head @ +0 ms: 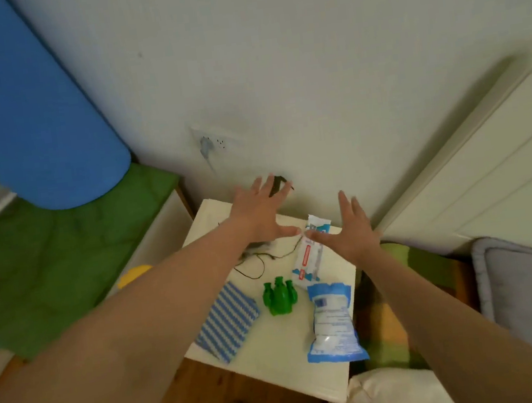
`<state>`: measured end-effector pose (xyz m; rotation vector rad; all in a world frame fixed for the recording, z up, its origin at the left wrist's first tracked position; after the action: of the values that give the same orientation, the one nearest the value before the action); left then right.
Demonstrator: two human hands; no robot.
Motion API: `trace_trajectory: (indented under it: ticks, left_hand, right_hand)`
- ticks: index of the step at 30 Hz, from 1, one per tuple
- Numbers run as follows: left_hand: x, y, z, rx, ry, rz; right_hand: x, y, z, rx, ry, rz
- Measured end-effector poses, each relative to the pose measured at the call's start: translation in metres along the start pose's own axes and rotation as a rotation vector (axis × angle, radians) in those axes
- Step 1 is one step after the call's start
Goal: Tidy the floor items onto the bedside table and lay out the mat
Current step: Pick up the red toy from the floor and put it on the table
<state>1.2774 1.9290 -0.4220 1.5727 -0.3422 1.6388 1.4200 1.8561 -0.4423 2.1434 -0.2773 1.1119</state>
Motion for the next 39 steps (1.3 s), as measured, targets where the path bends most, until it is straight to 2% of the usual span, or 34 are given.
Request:
trace_trajectory:
  ticks: [5,9,15,16,21,27,32,39]
  left_hand:
    - [0.103,0.055,-0.035,0.09,-0.035,0.138]
    - [0.189,0.14,-0.078,0.208,-0.072,0.28]
    - [0.257,0.296,-0.142,0.456,-0.145,0.409]
    - [0.264,0.366,-0.165,0.57,-0.147,0.435]
    - [0.256,0.5,-0.206,0.775,-0.063,0.474]
    - [0.206,0.748,-0.235,1.144,-0.063,0.526]
    - [0.149,0.934,-0.208,1.441,-0.006,0.522]
    - [0.066,1.103,-0.121,1.774,0.067,0.509]
  right_hand:
    - [0.078,0.045,-0.095,0.16,0.039,0.076]
    - [0.126,0.102,-0.194,0.311,0.015,0.13]
    - [0.132,0.205,-0.335,0.592,0.017,0.113]
    - [0.112,0.25,-0.383,0.696,0.03,0.082]
    - [0.049,0.337,-0.456,0.839,-0.002,-0.055]
    - [-0.088,0.524,-0.545,1.111,0.122,-0.261]
    - [-0.19,0.673,-0.564,1.294,0.198,-0.447]
    - [-0.28,0.844,-0.556,1.51,0.283,-0.652]
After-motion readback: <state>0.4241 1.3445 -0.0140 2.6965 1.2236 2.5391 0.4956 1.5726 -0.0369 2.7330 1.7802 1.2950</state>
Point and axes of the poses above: each hand's wrist, its own y-axis away from the middle knuckle, its own x-axis out of the back of the hand, z = x × y, the point moved 9 cm from there along -y, towards the middle knuckle, and after that the axes turned 13 degrees about -x, right-handed, at the moved point
